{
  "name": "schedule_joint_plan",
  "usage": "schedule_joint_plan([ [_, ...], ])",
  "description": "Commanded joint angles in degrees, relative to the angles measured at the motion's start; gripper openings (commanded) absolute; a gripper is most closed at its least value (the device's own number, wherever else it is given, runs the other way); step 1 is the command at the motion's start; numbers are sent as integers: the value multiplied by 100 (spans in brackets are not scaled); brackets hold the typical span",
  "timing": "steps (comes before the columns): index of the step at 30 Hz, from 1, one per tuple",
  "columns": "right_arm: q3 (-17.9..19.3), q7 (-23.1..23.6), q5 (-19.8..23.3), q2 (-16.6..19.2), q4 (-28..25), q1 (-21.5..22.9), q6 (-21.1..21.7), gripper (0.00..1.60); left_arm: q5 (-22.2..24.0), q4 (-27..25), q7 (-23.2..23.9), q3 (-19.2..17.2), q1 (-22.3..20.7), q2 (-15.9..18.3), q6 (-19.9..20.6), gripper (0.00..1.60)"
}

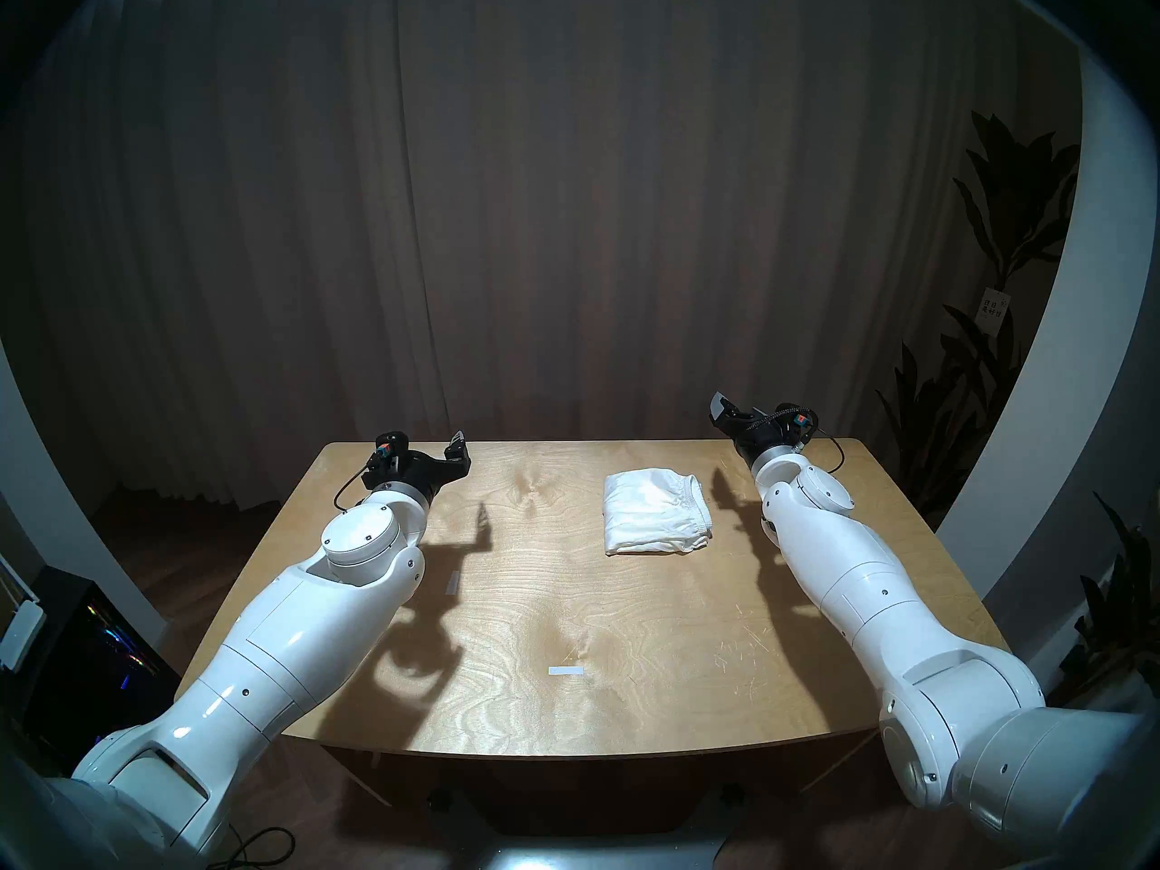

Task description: Fold the pants in half lengthwise, then in half again, and set them down flat

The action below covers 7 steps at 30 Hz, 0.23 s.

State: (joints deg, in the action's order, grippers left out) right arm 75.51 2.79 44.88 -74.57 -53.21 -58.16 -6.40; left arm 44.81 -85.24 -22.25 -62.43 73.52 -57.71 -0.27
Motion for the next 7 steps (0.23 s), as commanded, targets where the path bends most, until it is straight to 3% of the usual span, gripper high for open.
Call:
schedule_joint_plan([
  [1, 30, -528, -80, 35, -614, -149, 202, 160, -33, -39, 28, -24, -94, -7, -57, 160],
  [7, 41, -1003, -124, 68, -1070, -339, 493, 160, -44, -31, 47, -31, -93, -13, -65, 160],
])
